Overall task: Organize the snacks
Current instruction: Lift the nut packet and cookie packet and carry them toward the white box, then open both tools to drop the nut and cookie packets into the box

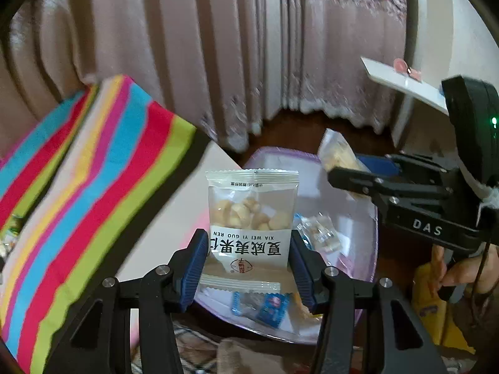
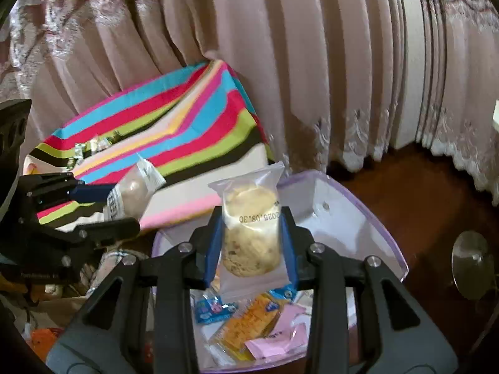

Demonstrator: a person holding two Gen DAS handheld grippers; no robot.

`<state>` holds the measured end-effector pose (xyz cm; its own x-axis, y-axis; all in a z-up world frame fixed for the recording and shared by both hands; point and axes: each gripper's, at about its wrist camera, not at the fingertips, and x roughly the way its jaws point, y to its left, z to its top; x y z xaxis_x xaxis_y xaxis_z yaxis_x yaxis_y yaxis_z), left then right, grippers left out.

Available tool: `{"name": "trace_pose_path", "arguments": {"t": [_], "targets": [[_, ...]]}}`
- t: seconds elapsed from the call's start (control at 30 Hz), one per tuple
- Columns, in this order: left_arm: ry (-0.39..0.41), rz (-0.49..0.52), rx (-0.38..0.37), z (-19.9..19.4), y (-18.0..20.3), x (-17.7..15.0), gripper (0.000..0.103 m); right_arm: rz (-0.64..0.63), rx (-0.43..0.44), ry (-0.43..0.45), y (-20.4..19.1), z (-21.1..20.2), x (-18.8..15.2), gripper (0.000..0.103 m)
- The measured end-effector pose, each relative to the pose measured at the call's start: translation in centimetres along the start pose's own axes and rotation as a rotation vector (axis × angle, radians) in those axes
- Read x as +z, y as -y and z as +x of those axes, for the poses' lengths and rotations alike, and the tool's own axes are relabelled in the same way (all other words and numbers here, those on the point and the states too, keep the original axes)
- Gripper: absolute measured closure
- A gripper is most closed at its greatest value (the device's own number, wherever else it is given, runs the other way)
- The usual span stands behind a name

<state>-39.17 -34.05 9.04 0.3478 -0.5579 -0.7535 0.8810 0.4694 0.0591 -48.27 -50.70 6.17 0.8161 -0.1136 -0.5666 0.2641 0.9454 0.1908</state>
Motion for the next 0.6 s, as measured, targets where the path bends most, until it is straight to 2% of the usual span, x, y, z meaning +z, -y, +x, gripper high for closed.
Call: {"name": "trace_pose_path", "arguments": {"t": [0.23, 0.3, 0.33, 0.37, 0.4, 0.5, 0.6], "targets": [[-0.106, 0.036, -0.111, 3.2, 1.6, -0.3, 0.05, 0.024, -0.059, -0.074, 1.7, 1.3, -0.8, 0.063], [-0.133, 0.068, -0.139, 3.8, 2.2, -0.8, 0.048, 0.04, -0.08, -0.089, 2.3, 1.6, -1.0, 0.058], [-0.143, 0.082, -0.139, 4.1, 2.4, -1.1, 0.039, 0.044, -0.109, -0.101, 2.5, 1.8, -1.0, 0.052], [-0.144, 0.09, -0.132, 4.2, 2.5, -1.3, 0.034, 0.053, -0.136, -0.117, 2.7, 2.1, -0.9, 0.038], [-0.135, 0.092, -0.123, 4.1, 2.4, -1.5, 0.028, 0.063, -0.132, -0.119, 2.7, 2.2, -0.8, 0.032], [-0.094, 0.063, -0.084, 3.2, 0.5, -2.0, 0.026, 0.063, -0.086, -0.115, 1.8, 2.4, -0.2, 0.032], [-0.043, -0.029, -0.027, 1.8, -3.9, -2.6, 0.024, -0.002, -0.05, -0.141, -1.0, 3.6, 0.5, 0.03]]}}
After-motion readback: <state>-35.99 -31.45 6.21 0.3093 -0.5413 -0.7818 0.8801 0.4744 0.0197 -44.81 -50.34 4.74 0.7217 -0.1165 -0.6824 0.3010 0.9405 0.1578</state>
